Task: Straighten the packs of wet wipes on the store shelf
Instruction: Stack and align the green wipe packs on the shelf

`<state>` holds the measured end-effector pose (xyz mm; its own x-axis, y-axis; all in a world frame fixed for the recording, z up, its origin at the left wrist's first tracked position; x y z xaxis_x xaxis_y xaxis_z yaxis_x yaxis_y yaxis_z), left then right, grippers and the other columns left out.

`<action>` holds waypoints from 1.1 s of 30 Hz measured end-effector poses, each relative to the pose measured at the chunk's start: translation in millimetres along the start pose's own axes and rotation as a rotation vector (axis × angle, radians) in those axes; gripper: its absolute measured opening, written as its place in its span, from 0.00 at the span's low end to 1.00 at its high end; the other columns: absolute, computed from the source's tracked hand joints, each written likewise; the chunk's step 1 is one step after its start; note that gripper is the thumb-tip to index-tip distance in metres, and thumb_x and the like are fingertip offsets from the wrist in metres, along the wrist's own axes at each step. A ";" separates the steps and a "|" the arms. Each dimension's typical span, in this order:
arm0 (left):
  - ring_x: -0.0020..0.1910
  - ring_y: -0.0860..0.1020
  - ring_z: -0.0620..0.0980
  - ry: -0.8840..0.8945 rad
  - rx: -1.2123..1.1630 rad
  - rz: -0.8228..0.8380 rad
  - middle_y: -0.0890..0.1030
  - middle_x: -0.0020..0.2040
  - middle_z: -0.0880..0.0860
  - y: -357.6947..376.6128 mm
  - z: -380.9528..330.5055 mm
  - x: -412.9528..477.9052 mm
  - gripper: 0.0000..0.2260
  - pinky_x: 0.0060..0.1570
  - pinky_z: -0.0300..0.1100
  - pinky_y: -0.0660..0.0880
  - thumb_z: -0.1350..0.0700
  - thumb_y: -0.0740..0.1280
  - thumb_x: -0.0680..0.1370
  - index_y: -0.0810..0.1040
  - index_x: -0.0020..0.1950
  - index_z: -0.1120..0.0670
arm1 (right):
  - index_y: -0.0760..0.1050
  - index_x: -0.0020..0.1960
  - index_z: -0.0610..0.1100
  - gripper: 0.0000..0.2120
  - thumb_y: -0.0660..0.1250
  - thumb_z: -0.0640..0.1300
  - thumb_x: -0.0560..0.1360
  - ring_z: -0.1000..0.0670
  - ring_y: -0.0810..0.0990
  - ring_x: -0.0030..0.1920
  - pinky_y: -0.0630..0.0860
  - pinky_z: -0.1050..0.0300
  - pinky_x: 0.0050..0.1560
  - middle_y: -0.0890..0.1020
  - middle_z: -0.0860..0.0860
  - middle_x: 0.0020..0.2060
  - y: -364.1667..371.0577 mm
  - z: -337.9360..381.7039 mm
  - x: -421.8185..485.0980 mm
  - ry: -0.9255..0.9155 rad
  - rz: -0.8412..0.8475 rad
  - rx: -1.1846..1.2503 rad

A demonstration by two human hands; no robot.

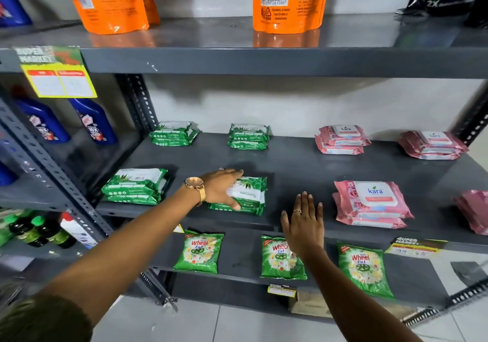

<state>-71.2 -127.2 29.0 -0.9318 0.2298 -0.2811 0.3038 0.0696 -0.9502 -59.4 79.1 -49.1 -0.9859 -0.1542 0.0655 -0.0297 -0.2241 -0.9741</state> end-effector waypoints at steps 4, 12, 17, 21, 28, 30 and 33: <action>0.74 0.61 0.53 0.014 -0.041 -0.025 0.60 0.77 0.55 -18.1 -1.3 1.5 0.40 0.71 0.44 0.59 0.45 0.71 0.73 0.54 0.77 0.56 | 0.44 0.75 0.38 0.32 0.45 0.55 0.79 0.45 0.44 0.77 0.39 0.46 0.76 0.49 0.42 0.77 -1.4 -0.7 -1.6 0.003 0.014 0.007; 0.58 0.76 0.61 -0.095 0.287 -0.182 0.76 0.62 0.62 -23.7 -16.1 7.5 0.38 0.51 0.49 0.74 0.29 0.56 0.73 0.65 0.70 0.57 | 0.43 0.75 0.38 0.32 0.42 0.57 0.79 0.45 0.43 0.77 0.38 0.47 0.76 0.48 0.43 0.77 -0.2 -1.2 -1.5 -0.017 0.032 0.000; 0.54 0.78 0.60 0.057 0.419 -0.243 0.75 0.64 0.60 -27.4 -20.3 20.6 0.22 0.42 0.48 0.76 0.53 0.60 0.80 0.61 0.73 0.56 | 0.42 0.75 0.38 0.32 0.44 0.57 0.79 0.45 0.43 0.77 0.38 0.47 0.76 0.47 0.43 0.77 0.8 -2.2 -1.4 -0.017 0.027 0.008; 0.38 0.67 0.45 -0.054 0.468 0.031 0.67 0.37 0.49 -18.3 16.7 -4.9 0.15 0.29 0.28 0.65 0.65 0.60 0.76 0.60 0.42 0.45 | 0.43 0.75 0.39 0.36 0.37 0.59 0.74 0.45 0.43 0.77 0.37 0.47 0.75 0.47 0.43 0.77 1.6 -2.6 -0.9 -0.015 0.016 0.012; 0.47 0.78 0.53 0.215 0.461 0.155 0.81 0.50 0.52 -28.9 -30.4 12.8 0.30 0.43 0.47 0.78 0.33 0.69 0.62 0.72 0.58 0.48 | 0.45 0.75 0.38 0.43 0.29 0.61 0.68 0.44 0.45 0.77 0.39 0.46 0.76 0.49 0.42 0.77 3.6 -3.5 0.7 -0.018 -0.019 0.021; 0.44 0.79 0.53 0.229 0.428 0.067 0.82 0.46 0.51 -36.4 -44.2 0.9 0.33 0.41 0.45 0.77 0.31 0.69 0.64 0.72 0.62 0.48 | 0.45 0.75 0.38 0.43 0.29 0.61 0.68 0.44 0.45 0.77 0.39 0.45 0.76 0.50 0.42 0.77 3.3 -3.4 0.3 -0.018 -0.018 0.029; 0.45 0.80 0.54 0.165 0.351 -0.027 0.83 0.47 0.52 -38.4 -40.4 4.4 0.33 0.42 0.45 0.78 0.31 0.70 0.65 0.74 0.62 0.49 | 0.45 0.75 0.38 0.43 0.29 0.62 0.67 0.45 0.45 0.77 0.38 0.47 0.75 0.49 0.43 0.77 3.4 -3.2 -0.2 -0.016 -0.010 0.030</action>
<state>-78.9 -89.7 69.7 -0.8854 0.3874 -0.2569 0.1664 -0.2519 -0.9533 -59.8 81.5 -53.1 -0.9828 -0.1670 0.0791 -0.0345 -0.2545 -0.9665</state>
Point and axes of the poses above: each hand's wrist, its own x-axis towards the middle knuckle, its own y-axis out of the palm, z = x × y, the point moved 8 cm from there along x, towards the middle knuckle
